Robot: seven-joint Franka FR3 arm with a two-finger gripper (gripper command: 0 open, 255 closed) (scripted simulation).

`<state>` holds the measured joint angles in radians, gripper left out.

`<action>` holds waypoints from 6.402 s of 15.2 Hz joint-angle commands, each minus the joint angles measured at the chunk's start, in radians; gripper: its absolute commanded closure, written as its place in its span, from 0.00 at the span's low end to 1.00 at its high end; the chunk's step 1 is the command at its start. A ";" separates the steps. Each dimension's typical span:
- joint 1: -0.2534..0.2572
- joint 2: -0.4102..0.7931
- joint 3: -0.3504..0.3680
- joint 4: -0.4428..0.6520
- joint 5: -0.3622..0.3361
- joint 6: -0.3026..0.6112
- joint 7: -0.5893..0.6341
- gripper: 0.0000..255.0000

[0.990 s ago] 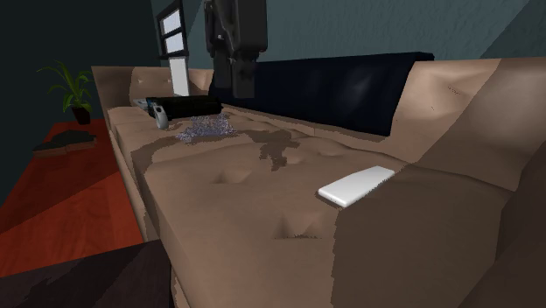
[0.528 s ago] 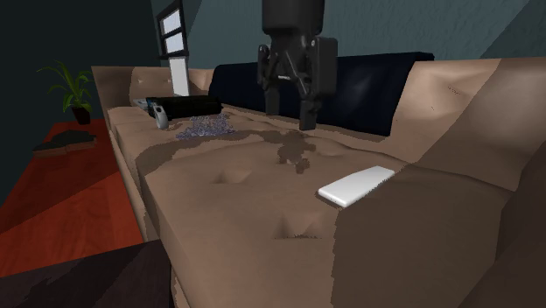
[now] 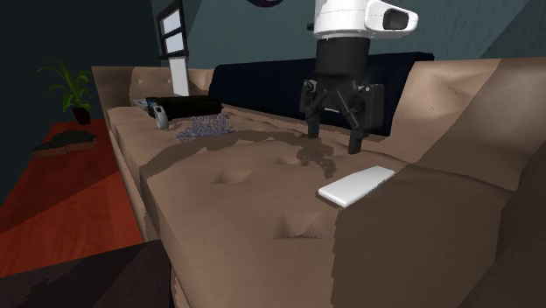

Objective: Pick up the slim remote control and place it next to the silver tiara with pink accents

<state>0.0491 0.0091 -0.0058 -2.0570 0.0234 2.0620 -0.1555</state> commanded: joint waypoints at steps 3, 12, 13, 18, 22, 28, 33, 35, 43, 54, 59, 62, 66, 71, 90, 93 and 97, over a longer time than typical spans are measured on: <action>0.008 0.164 0.008 0.139 -0.014 0.024 -0.016 0.00; 0.023 0.405 0.016 0.351 -0.039 0.052 -0.034 0.00; 0.023 0.411 0.016 0.346 -0.039 0.063 -0.034 0.00; 0.023 0.432 0.016 0.328 -0.040 0.102 -0.034 0.00; 0.023 0.432 0.016 0.328 -0.040 0.102 -0.034 0.00; 0.023 0.432 0.016 0.328 -0.040 0.102 -0.033 1.00; 0.023 0.432 0.016 0.328 -0.040 0.102 -0.033 1.00; 0.022 0.426 0.016 0.332 -0.040 0.091 -0.034 1.00; 0.022 0.381 0.016 0.377 -0.038 0.002 -0.035 1.00; 0.022 0.339 0.017 0.465 -0.037 -0.129 -0.037 1.00; 0.022 0.327 0.017 0.516 -0.037 -0.191 -0.037 1.00; 0.023 0.323 0.017 0.550 -0.037 -0.230 -0.038 1.00; 0.042 0.256 0.027 0.468 -0.039 -0.215 -0.008 1.00; 0.088 0.109 0.059 0.269 -0.039 -0.163 0.071 1.00; 0.273 -0.280 0.261 -0.164 0.043 -0.113 0.419 1.00; 0.306 -0.316 0.303 -0.194 0.067 -0.117 0.482 1.00; 0.351 -0.351 0.363 -0.218 0.099 -0.122 0.569 1.00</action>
<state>0.3859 -0.3316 0.3381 -2.2638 0.1122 1.9374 0.3854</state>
